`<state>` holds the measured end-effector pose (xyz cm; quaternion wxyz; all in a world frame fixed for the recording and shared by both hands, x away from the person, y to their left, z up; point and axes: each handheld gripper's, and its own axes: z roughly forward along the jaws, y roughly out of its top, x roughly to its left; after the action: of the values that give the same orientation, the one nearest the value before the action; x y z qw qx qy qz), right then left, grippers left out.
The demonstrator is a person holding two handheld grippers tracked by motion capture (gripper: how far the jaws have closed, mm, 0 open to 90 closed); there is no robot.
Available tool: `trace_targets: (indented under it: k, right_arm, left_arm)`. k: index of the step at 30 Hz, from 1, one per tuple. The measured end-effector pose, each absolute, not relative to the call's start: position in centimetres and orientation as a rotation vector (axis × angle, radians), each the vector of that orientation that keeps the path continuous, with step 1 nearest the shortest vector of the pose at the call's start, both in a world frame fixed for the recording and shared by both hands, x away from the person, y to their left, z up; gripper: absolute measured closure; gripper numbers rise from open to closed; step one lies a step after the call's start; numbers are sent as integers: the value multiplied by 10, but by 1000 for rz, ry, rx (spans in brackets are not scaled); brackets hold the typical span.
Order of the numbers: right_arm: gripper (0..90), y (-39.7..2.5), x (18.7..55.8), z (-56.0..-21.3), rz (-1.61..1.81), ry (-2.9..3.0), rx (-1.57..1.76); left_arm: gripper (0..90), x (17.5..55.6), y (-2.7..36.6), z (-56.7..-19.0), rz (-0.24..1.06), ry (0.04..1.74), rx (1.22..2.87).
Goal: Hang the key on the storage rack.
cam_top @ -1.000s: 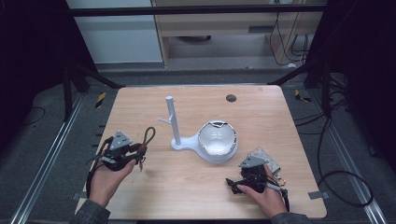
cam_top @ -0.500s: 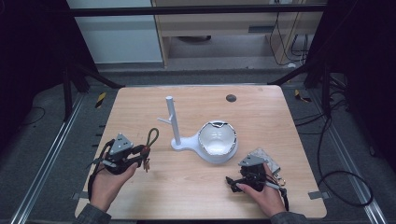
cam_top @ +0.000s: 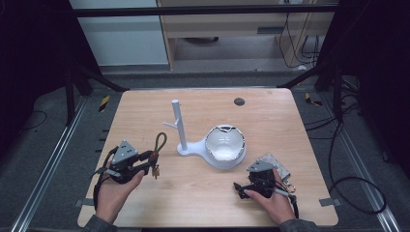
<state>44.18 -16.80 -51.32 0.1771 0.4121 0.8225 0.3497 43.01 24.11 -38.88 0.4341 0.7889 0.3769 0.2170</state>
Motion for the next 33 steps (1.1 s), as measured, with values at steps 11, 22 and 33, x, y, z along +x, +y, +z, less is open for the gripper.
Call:
trace_targets:
  k: [11, 22, 33]
  right_arm:
    - [4, -168, 442, -513, 989, 2327, 1166]
    - [3, -168, 442, -513, 990, 2327, 1166]
    - [3, -168, 442, -513, 990, 2327, 1166]
  left_arm:
    - [660, 427, 229, -377, 562, 906, 1935]
    - [660, 424, 218, -362, 578, 867, 1908]
    - [661, 427, 208, -359, 576, 851, 1902]
